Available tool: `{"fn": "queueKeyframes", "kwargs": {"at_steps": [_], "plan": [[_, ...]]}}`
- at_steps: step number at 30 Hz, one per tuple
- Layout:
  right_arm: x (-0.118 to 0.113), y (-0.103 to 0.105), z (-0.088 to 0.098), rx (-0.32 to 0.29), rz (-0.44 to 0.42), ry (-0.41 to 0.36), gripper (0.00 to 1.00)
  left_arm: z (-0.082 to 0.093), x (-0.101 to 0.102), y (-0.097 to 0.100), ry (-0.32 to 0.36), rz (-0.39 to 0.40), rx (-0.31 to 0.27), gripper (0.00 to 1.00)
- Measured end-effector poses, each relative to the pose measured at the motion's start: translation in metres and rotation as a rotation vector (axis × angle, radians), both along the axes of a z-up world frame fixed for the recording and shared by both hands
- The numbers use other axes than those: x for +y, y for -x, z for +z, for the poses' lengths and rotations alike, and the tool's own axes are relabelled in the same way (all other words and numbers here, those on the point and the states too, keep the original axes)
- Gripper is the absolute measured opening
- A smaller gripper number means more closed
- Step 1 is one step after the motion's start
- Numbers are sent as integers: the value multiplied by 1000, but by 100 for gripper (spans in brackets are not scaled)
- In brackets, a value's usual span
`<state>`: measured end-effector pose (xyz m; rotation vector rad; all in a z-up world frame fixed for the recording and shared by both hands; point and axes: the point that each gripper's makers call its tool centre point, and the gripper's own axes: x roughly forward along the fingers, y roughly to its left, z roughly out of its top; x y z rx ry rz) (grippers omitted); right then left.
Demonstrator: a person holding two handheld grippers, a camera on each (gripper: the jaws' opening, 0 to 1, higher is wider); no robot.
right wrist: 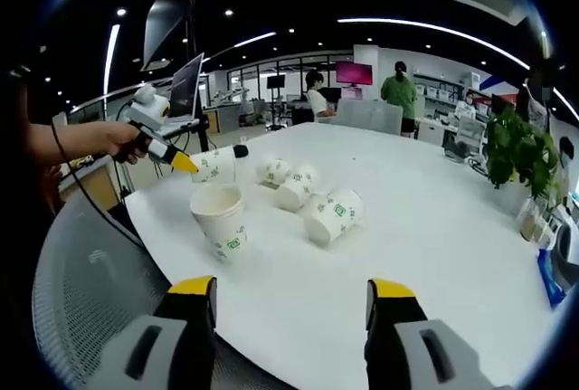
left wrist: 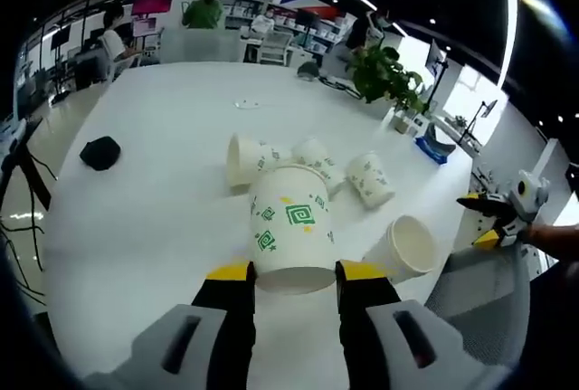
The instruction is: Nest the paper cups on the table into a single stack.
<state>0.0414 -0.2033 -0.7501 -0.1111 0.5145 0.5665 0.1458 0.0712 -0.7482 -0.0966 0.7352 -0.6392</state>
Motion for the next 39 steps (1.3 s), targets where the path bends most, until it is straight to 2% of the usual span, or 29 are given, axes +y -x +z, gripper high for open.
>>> {"fn": "queueKeyframes", "kwargs": {"at_steps": [8,11,13,18,21,25,29,32,39], "plan": [[16,-8,41,-39,54,-88,68,37,-15,15,39,-88,-63,33],[23,-9,57,-55,85,-113,67,49,-27,23,61,-153,-88,33],[28,-10,68,-66,105,-139,66,55,-32,31,52,-193,-94,33],[42,-9,93,-79,162,-211,61,72,-53,52,76,-309,-116,33],[50,-7,106,-71,200,-273,56,76,-59,61,89,-348,-115,33],[57,-7,118,-70,214,-333,52,82,-71,77,104,-426,-128,34],[67,0,128,-41,262,-420,46,86,-81,90,130,-486,-142,33],[77,6,135,-15,297,-475,45,90,-89,100,147,-530,-150,34],[93,14,143,11,363,-505,39,97,-99,108,164,-568,-176,34]]}}
